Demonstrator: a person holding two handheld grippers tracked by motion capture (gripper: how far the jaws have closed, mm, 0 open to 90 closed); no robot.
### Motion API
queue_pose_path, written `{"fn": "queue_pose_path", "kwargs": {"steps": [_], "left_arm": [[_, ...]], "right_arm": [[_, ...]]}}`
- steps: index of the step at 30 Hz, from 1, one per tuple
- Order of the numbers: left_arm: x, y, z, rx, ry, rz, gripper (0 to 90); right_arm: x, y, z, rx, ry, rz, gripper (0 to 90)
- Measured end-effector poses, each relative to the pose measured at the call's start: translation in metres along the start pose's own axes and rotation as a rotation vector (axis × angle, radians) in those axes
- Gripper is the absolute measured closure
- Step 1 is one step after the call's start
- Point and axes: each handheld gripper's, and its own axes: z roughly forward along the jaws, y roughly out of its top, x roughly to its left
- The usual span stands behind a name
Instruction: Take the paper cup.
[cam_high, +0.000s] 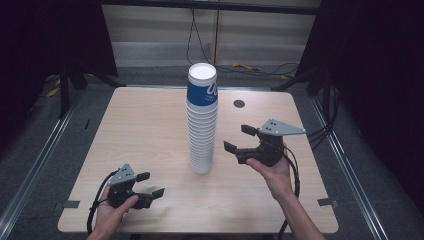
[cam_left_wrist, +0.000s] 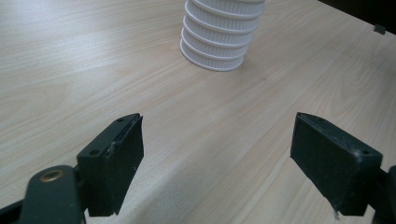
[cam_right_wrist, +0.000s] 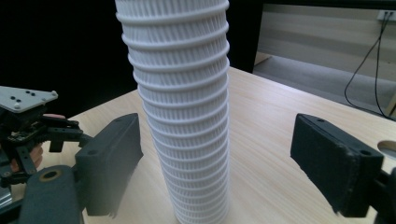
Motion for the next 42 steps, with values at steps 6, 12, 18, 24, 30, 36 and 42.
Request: {"fn": "queue_pose_path", "kwargs": {"steps": [6, 12, 18, 24, 30, 36, 42], "left_arm": [[0.001, 0.000, 0.000, 0.003, -0.001, 0.001, 17.4], [0.001, 0.000, 0.000, 0.001, -0.001, 0.001, 17.4], [0.001, 0.000, -0.001, -0.004, -0.006, 0.003, 17.4], [0.000, 0.000, -0.001, -0.008, -0.014, 0.004, 17.4], [0.001, 0.000, -0.002, -0.010, -0.013, 0.003, 17.4], [0.001, 0.000, -0.001, -0.007, -0.013, 0.005, 17.4], [0.000, 0.000, -0.001, -0.003, -0.013, 0.004, 17.4]], "right_arm": [[-0.002, 0.018, 0.002, -0.004, -0.004, -0.006, 13.6], [-0.001, 0.036, 0.003, -0.030, 0.014, -0.028, 13.6], [-0.002, 0.059, -0.003, -0.049, 0.057, -0.046, 15.1], [0.000, 0.088, -0.003, -0.041, 0.073, -0.091, 14.5], [0.003, 0.103, 0.001, -0.035, 0.100, -0.112, 13.8], [0.001, 0.112, 0.003, -0.050, 0.106, -0.114, 13.8], [0.006, 0.130, 0.014, -0.037, 0.137, -0.134, 13.5]]}}
